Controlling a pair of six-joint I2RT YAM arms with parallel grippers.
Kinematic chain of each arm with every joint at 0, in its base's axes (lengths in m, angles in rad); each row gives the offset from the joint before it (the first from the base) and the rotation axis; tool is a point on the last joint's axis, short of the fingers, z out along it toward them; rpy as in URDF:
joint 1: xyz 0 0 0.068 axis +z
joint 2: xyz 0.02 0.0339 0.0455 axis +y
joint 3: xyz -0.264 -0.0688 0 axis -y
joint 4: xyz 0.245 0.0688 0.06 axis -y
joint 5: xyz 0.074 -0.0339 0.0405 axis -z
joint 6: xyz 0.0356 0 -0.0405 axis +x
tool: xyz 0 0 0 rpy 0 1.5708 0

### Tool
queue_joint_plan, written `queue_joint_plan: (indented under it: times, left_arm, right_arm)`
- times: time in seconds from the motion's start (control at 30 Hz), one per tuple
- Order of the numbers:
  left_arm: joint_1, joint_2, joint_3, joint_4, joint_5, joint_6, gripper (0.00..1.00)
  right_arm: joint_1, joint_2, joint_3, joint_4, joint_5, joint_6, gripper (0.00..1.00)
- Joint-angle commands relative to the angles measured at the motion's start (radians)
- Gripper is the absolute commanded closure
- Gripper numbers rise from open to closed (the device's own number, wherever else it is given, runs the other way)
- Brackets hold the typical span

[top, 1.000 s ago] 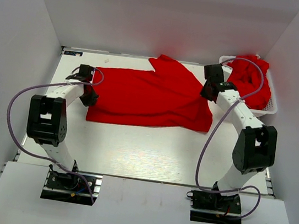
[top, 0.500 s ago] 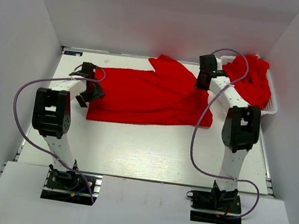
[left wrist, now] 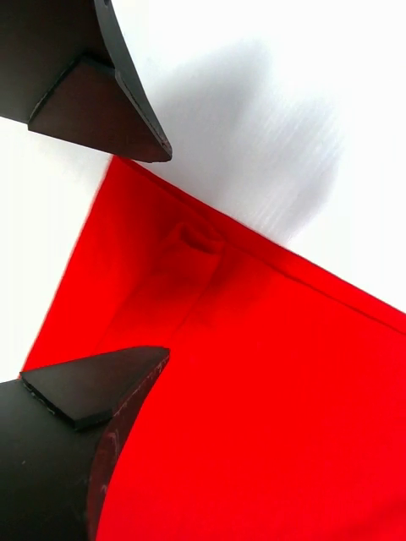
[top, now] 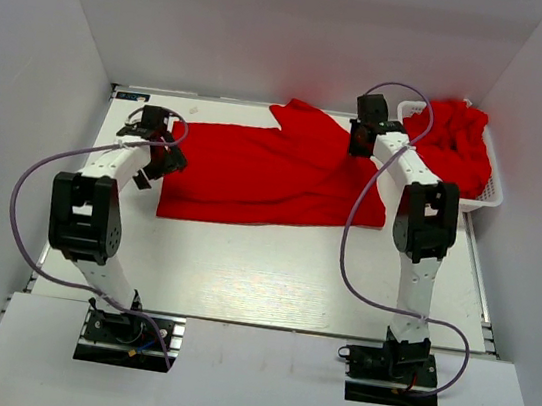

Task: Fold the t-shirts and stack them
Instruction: Fold the flattened tshirt in 1/3 of the way

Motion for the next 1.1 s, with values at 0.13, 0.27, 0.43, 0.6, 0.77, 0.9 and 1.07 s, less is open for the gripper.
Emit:
queue_joint_plan:
  times: [0.13,0.27,0.43,0.6,0.77,0.9,1.07]
  left_arm:
    - [0.004,-0.144,-0.034,-0.006,-0.019,0.015,0.0]
    - [-0.005,-0.163,-0.055,0.02,0.044,0.075,0.0]
    - [-0.016,-0.199,-0.159,0.136,0.188,0.133,0.0]
    - [-0.016,-0.219,-0.215,0.206,0.265,0.179,0.0]
    - [-0.025,-0.182,-0.227,0.22,0.276,0.193,0.0]
    - [-0.025,-0.17,-0.227,0.22,0.285,0.193,0.0]
    - [-0.025,-0.17,-0.238,0.229,0.276,0.193,0.0]
  right_arm:
    - [-0.01,0.022,0.095,-0.026,-0.035,-0.034,0.38]
    - [-0.01,-0.043,0.037,-0.047,-0.048,-0.03,0.1]
    - [-0.005,-0.22,-0.236,0.023,-0.135,0.007,0.1]
    - [-0.016,-0.347,-0.435,0.095,-0.228,0.102,0.1]
    - [-0.016,-0.38,-0.578,0.164,-0.344,0.119,0.18]
    - [-0.019,-0.341,-0.571,0.163,-0.351,0.12,0.28]
    - [-0.022,-0.289,-0.542,0.186,-0.353,0.131,0.4]
